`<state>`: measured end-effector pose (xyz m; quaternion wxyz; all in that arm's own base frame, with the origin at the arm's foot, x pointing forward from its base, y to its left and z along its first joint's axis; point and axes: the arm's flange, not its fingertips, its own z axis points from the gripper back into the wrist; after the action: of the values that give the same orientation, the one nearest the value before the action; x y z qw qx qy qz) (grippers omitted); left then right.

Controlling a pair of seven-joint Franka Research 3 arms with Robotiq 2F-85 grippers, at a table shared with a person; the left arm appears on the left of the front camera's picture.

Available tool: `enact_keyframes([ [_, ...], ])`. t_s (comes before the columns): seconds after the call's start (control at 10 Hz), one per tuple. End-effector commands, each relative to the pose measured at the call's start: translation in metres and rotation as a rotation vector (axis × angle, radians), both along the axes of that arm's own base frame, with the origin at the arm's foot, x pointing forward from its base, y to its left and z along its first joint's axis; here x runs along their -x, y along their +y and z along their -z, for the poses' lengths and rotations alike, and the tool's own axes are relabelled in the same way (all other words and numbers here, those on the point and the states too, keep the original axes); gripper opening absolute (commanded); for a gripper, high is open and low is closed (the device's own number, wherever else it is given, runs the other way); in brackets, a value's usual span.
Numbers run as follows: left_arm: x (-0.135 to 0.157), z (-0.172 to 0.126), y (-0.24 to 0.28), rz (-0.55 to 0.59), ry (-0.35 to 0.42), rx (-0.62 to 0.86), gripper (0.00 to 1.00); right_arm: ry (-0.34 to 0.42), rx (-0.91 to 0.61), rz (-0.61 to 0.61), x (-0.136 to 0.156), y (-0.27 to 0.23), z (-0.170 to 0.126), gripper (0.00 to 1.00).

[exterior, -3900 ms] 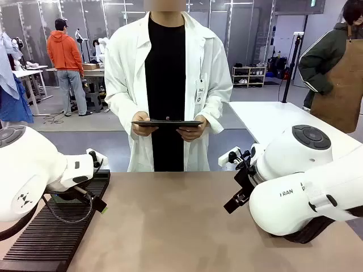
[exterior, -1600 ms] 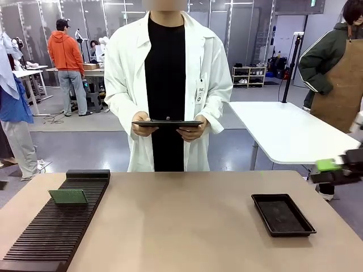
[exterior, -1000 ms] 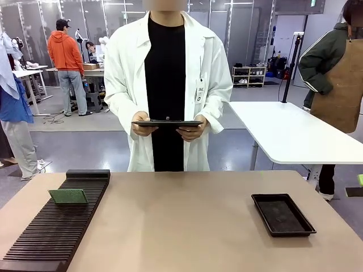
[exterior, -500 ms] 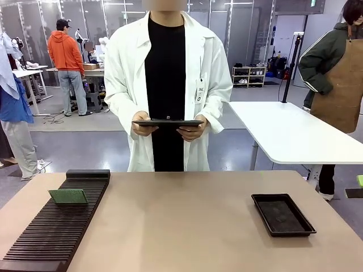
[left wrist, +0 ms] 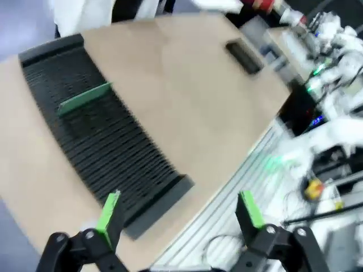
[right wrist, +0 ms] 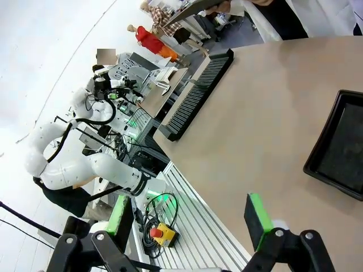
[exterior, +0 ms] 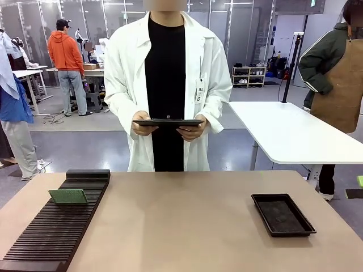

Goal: Inspect the PCB.
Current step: Pick up the Blank PCB and present it to the human.

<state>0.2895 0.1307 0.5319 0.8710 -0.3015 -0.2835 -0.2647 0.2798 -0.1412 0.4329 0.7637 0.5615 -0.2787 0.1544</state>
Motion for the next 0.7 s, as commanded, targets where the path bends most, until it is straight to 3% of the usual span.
enact_keyframes([
  [0.0, -0.025, -0.008, -0.028, 0.047, -0.097, -0.258, 1.00, -0.017, -0.005, -0.006, -0.001, -0.001, -0.001, 1.00],
  [0.2, -0.060, -0.030, -0.070, 0.087, -0.190, -0.584, 1.00, -0.017, -0.005, -0.006, -0.001, -0.001, -0.001, 1.00],
  [0.5, -0.092, -0.026, -0.125, 0.390, -0.277, -0.812, 1.00, -0.017, -0.005, -0.006, -0.001, -0.001, -0.001, 1.00],
  [0.6, -0.099, -0.018, -0.140, 0.411, -0.279, -0.853, 1.00, -0.017, -0.005, -0.006, -0.001, -0.001, -0.001, 1.00],
])
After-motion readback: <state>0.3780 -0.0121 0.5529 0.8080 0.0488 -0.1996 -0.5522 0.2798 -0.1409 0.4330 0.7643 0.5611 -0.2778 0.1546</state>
